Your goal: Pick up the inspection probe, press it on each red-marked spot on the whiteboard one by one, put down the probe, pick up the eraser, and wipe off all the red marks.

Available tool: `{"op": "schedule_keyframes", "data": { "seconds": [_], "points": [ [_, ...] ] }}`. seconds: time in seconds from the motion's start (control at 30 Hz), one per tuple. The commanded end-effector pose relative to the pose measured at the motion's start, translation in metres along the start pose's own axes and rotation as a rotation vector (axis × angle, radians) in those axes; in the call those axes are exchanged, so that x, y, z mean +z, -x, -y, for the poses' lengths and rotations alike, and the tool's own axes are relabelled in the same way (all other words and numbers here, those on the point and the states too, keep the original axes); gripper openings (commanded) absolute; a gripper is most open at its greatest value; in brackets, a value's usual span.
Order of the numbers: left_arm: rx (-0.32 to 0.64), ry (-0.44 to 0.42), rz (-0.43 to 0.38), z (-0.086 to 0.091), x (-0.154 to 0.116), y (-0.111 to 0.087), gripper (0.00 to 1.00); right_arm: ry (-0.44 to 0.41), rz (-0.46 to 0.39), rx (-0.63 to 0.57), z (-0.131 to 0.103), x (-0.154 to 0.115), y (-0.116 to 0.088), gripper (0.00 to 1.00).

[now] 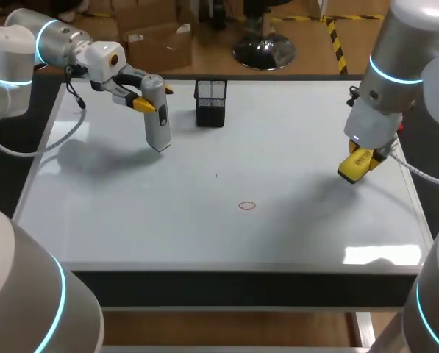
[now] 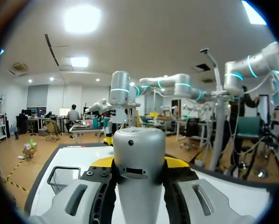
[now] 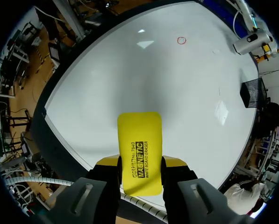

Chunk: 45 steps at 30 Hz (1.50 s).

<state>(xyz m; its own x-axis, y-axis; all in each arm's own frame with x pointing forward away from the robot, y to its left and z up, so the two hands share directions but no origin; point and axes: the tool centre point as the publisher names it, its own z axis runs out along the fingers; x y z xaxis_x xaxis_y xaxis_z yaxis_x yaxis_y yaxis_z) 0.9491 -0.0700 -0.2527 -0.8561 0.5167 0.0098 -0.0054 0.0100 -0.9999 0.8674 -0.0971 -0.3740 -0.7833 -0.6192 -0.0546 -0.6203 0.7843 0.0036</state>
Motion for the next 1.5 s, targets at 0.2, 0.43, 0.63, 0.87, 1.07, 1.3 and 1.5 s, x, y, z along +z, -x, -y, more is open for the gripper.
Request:
{"op": "schedule_keyframes", "data": {
  "seconds": [0.2, 0.43, 0.63, 0.87, 1.07, 1.3, 1.5],
  "points": [
    [-0.001, 0.003, -0.001, 0.002, 0.0, 0.0, 0.0, -0.025, -0.027, -0.094, -0.032, -0.002, 0.0, 0.0],
    [-0.001, 0.003, -0.001, 0.002, 0.0, 0.0, 0.0, -0.024, -0.045, -0.242, -0.09, 0.001, 0.002, 0.0],
    [-0.001, 0.003, -0.001, 0.002, 0.0, 0.0, 0.0, -0.012, -0.051, -0.362, -0.134, -0.004, 0.01, 0.0],
    [-0.001, 0.003, -0.001, 0.002, 0.0, 0.0, 0.0, -0.002, -0.077, -0.512, -0.181, -0.003, 0.035, 0.0],
    [-0.001, 0.003, -0.001, 0.002, 0.0, 0.0, 0.0, 0.014, -0.108, -0.642, -0.22, 0.011, 0.063, 0.0],
    [-0.001, 0.003, -0.001, 0.002, 0.0, 0.0, 0.0, 0.017, -0.123, -0.734, -0.254, 0.032, 0.091, 0.0],
    [-0.001, 0.003, -0.001, 0.002, 0.0, 0.0, 0.0, 0.027, -0.109, -0.796, -0.278, 0.04, 0.115, 0.0]
  ]
}}
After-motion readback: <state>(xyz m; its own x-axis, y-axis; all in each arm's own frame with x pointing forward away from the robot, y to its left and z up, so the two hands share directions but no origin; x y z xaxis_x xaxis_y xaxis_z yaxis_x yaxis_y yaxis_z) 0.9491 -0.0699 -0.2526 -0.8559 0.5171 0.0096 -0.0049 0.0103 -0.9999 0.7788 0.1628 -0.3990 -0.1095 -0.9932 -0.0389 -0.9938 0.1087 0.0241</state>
